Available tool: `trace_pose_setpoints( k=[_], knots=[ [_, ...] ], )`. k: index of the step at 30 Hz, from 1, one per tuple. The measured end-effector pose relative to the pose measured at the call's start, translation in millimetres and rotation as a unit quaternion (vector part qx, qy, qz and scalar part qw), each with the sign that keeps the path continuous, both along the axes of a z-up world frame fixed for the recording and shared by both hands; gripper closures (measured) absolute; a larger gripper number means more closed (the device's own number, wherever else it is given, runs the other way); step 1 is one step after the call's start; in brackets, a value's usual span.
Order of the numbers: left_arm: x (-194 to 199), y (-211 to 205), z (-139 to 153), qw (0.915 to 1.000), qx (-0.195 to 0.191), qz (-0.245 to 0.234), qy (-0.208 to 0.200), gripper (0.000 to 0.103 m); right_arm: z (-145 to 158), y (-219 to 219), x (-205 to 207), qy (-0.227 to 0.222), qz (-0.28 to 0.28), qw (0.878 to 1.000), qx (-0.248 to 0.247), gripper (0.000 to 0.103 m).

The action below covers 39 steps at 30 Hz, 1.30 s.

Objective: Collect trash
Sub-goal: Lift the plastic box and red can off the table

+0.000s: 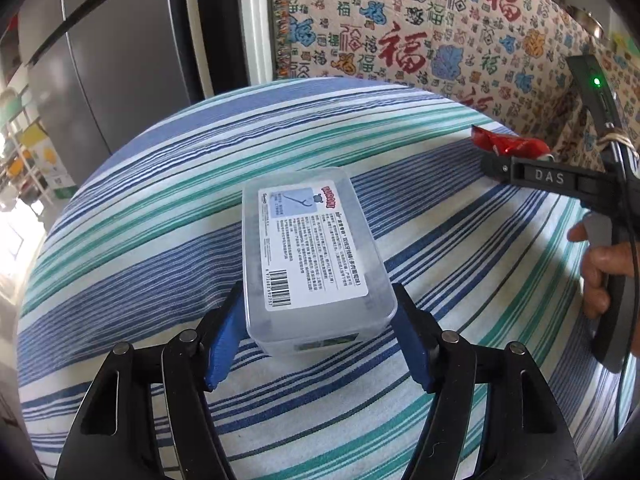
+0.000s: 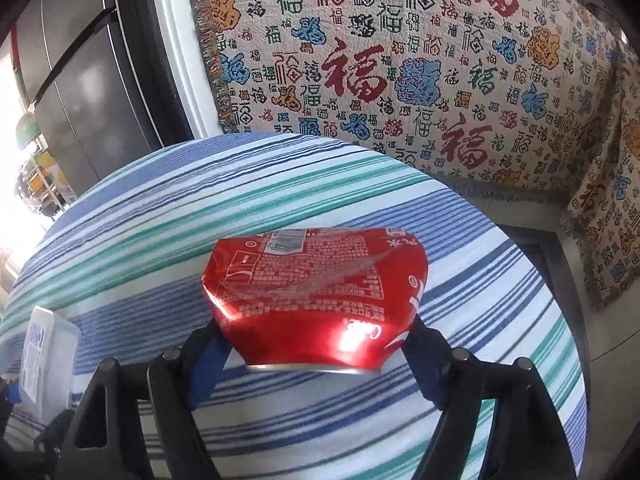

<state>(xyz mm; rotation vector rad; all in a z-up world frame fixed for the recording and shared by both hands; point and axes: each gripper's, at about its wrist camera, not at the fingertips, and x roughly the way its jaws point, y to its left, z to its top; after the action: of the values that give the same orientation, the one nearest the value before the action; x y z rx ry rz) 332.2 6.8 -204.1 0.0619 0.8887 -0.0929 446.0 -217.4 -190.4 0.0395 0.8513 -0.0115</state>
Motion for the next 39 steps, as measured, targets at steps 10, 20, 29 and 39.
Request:
trace_pose_setpoints(
  k=[10,20,29,39],
  knots=[
    [-22.3,0.3,0.5,1.0000,-0.002,-0.002,0.001,0.034,-1.8,-20.3,-89.2,0.007,0.049,0.998,-0.030,0.029],
    [-55.0,13.8,-3.8,0.9997,0.004,0.015,0.017,0.003,-5.0,-24.0,-124.4,0.009,0.054,0.998,-0.025,0.027],
    [-11.0,5.0,-5.9,0.9991,0.002,0.036,0.020,0.000,-4.8,-21.0,-120.4,0.016,0.066,0.997,-0.027,0.014],
    [14.6,5.5,0.1,0.9985,-0.007,0.054,-0.010,0.038,-0.1,-24.0,-113.6,0.007,0.053,0.999,-0.006,0.016]
  ],
)
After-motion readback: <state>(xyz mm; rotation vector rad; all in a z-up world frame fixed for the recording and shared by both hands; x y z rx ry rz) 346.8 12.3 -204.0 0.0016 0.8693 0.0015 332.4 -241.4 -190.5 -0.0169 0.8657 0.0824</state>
